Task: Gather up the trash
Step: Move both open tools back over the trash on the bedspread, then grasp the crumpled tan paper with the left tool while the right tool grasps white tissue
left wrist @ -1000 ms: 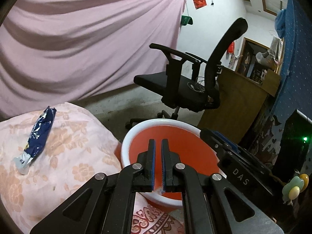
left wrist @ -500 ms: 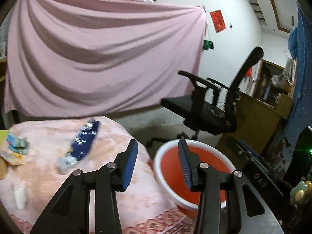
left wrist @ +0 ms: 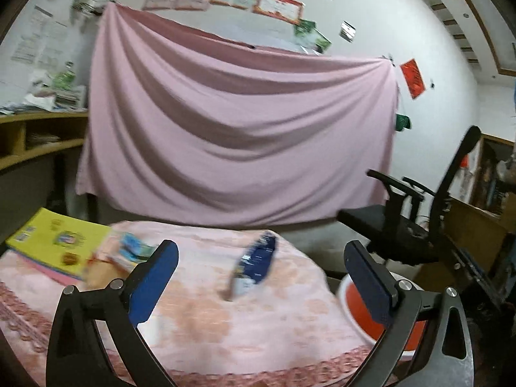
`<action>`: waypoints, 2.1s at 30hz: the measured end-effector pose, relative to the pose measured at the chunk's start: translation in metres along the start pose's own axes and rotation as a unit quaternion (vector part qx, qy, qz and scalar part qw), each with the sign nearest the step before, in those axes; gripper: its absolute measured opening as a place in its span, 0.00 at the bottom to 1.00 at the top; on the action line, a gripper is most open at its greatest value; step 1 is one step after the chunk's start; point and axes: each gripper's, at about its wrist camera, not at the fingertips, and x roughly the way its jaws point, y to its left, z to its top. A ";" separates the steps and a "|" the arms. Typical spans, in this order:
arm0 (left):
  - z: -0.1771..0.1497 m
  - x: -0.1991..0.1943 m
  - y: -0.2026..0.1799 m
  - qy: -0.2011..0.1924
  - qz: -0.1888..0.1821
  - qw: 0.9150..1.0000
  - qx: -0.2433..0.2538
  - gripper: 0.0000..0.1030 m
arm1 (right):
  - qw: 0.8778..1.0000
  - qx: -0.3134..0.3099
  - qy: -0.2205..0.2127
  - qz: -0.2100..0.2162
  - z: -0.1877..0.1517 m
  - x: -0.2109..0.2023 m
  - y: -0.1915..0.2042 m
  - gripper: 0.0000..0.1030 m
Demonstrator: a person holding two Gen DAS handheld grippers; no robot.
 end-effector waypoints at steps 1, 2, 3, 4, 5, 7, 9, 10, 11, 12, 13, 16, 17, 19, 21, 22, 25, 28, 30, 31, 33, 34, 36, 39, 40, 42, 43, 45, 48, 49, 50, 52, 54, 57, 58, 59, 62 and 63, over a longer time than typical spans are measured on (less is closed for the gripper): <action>-0.001 -0.004 0.005 -0.006 0.005 1.000 -0.001 0.98 | 1.000 -0.005 -0.004 0.004 0.000 -0.001 0.005 1.00; -0.001 -0.010 0.011 -0.012 0.011 1.000 -0.001 0.98 | 1.000 -0.010 -0.009 0.009 0.000 -0.003 0.011 1.00; -0.001 -0.013 0.014 -0.017 0.017 1.000 0.000 0.98 | 1.000 -0.015 -0.014 0.013 0.000 -0.005 0.017 1.00; 0.000 -0.016 0.019 -0.022 0.023 1.000 0.001 0.98 | 1.000 -0.018 -0.019 0.016 0.000 -0.007 0.022 1.00; 0.000 -0.021 0.023 -0.028 0.029 0.999 0.003 0.98 | 0.999 -0.022 -0.025 0.021 0.000 -0.009 0.028 1.00; -0.001 -0.032 0.033 -0.039 0.040 0.998 0.006 0.98 | 0.999 -0.030 -0.036 0.028 0.000 -0.012 0.039 1.00; -0.002 -0.041 0.042 -0.047 0.049 0.998 0.008 0.98 | 0.998 -0.036 -0.044 0.032 0.000 -0.015 0.051 1.00; -0.003 -0.045 0.046 -0.051 0.054 0.997 0.010 0.98 | 0.997 -0.039 -0.048 0.035 0.000 -0.016 0.057 1.00; -0.004 -0.049 0.051 -0.055 0.059 0.997 0.012 0.98 | 0.997 -0.041 -0.052 0.038 -0.001 -0.018 0.063 1.00; -0.005 -0.052 0.054 -0.057 0.064 0.996 0.015 0.98 | 0.997 -0.043 -0.055 0.041 -0.002 -0.019 0.068 1.00; -0.006 -0.057 0.059 -0.061 0.071 0.995 0.018 0.98 | 0.996 -0.047 -0.058 0.046 -0.002 -0.019 0.074 1.00; -0.009 -0.069 0.074 -0.067 0.086 0.994 0.025 0.98 | 0.995 -0.055 -0.062 0.058 -0.006 -0.021 0.092 1.00; -0.010 -0.072 0.079 -0.067 0.091 0.993 0.028 0.98 | 0.995 -0.058 -0.061 0.062 -0.007 -0.021 0.096 1.00; -0.011 -0.077 0.087 -0.068 0.101 0.992 0.034 0.98 | 0.994 -0.065 -0.057 0.071 -0.010 -0.019 0.107 1.00; -0.014 -0.083 0.097 -0.066 0.112 0.991 0.039 0.98 | 0.993 -0.070 -0.047 0.081 -0.014 -0.016 0.118 1.00; -0.016 -0.084 0.101 -0.066 0.117 0.990 0.041 0.98 | 0.993 -0.072 -0.041 0.086 -0.016 -0.014 0.123 1.00; -0.020 -0.087 0.115 -0.066 0.131 0.988 0.043 0.98 | 0.992 -0.076 -0.023 0.100 -0.022 -0.007 0.139 1.00; -0.022 -0.089 0.130 -0.066 0.141 0.987 0.043 0.98 | 0.991 -0.078 -0.005 0.109 -0.027 -0.001 0.152 1.00; -0.024 -0.089 0.137 -0.066 0.144 0.986 0.043 0.98 | 0.990 -0.081 0.016 0.117 -0.032 0.006 0.162 1.00; -0.024 -0.088 0.141 -0.064 0.145 0.986 0.044 0.98 | 0.989 -0.083 0.026 0.120 -0.034 0.010 0.166 1.00; -0.025 -0.085 0.147 -0.057 0.147 0.986 0.046 0.98 | 0.987 -0.089 0.052 0.126 -0.042 0.017 0.174 1.00; -0.026 -0.083 0.150 -0.054 0.147 0.987 0.046 0.98 | 0.985 -0.091 0.063 0.129 -0.044 0.021 0.177 1.00; -0.028 -0.079 0.156 -0.046 0.149 0.987 0.046 0.98 | 0.983 -0.099 0.083 0.133 -0.049 0.027 0.183 1.00; -0.032 -0.070 0.164 -0.021 0.146 0.988 0.036 0.98 | 0.979 -0.106 0.112 0.137 -0.055 0.036 0.191 1.00; -0.033 -0.066 0.167 -0.012 0.146 0.989 0.033 0.97 | 0.977 -0.106 0.120 0.140 -0.057 0.038 0.192 1.00; -0.036 -0.059 0.172 0.009 0.145 0.989 0.028 0.97 | 0.972 -0.107 0.147 0.147 -0.062 0.046 0.194 1.00; -0.037 -0.056 0.173 0.016 0.144 0.989 0.027 0.97 | 0.970 -0.107 0.160 0.149 -0.064 0.049 0.195 1.00; -0.039 -0.049 0.177 0.038 0.140 0.989 0.022 0.97 | 0.962 -0.105 0.196 0.156 -0.070 0.058 0.196 1.00; -0.042 -0.038 0.184 0.069 0.126 0.990 0.009 0.92 | 0.952 -0.101 0.237 0.167 -0.076 0.068 0.197 1.00; -0.044 -0.035 0.186 0.078 0.122 0.989 0.005 0.91 | 0.948 -0.100 0.250 0.171 -0.078 0.071 0.198 1.00; -0.045 -0.030 0.188 0.090 0.117 0.989 0.001 0.87 | 0.941 -0.099 0.271 0.177 -0.082 0.075 0.199 1.00; -0.046 -0.023 0.190 0.113 0.108 0.988 -0.008 0.75 | 0.928 -0.099 0.307 0.188 -0.091 0.082 0.202 0.99; -0.050 -0.015 0.193 0.136 0.098 0.986 -0.017 0.65 | 0.917 -0.101 0.331 0.196 -0.097 0.087 0.207 0.97; -0.053 -0.010 0.195 0.153 0.086 0.984 -0.024 0.59 | 0.904 -0.105 0.363 0.201 -0.106 0.093 0.211 0.88; -0.055 -0.008 0.195 0.160 0.081 0.983 -0.026 0.57 | 0.899 -0.105 0.374 0.203 -0.109 0.096 0.212 0.83; -0.055 -0.006 0.195 0.165 0.078 0.983 -0.026 0.54 | 0.896 -0.104 0.381 0.203 -0.111 0.098 0.212 0.81; -0.057 0.001 0.193 0.184 0.068 0.980 -0.023 0.48 | 0.891 -0.105 0.391 0.204 -0.114 0.099 0.212 0.72; -0.057 0.003 0.192 0.190 0.064 0.980 -0.022 0.46 | 0.891 -0.105 0.392 0.205 -0.114 0.099 0.213 0.71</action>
